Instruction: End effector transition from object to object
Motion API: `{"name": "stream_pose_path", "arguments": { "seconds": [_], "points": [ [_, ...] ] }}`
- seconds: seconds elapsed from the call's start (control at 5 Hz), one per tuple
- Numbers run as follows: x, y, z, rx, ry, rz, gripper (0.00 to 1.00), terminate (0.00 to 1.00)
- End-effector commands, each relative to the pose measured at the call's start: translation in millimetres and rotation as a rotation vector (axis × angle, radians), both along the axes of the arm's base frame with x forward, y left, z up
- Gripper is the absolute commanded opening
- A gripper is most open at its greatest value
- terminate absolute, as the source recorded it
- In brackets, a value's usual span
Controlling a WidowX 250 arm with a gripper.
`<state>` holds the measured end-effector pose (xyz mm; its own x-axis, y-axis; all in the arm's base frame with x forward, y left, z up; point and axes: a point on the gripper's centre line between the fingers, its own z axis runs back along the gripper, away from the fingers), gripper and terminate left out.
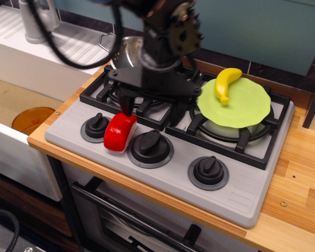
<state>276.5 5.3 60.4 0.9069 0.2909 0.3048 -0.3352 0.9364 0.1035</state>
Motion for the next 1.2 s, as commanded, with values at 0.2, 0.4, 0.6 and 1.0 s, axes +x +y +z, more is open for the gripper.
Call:
{"name": "stream_pose_path", "arguments": {
  "seconds": [0.2,0.4,0.6,1.0],
  "points": [
    [-5.8,38.6,-17.4,-0.014,-0.107,-0.024,1.0,0.0],
    [-12.1,44.7,-33.0,-0.028,-0.11,-0.025,1.0,0.0],
    [-12.1,44.7,-33.0,-0.028,-0.11,-0.025,1.0,0.0],
    [-12.1,44.7,-33.0,-0.028,-0.11,-0.025,1.0,1.0]
  ]
}}
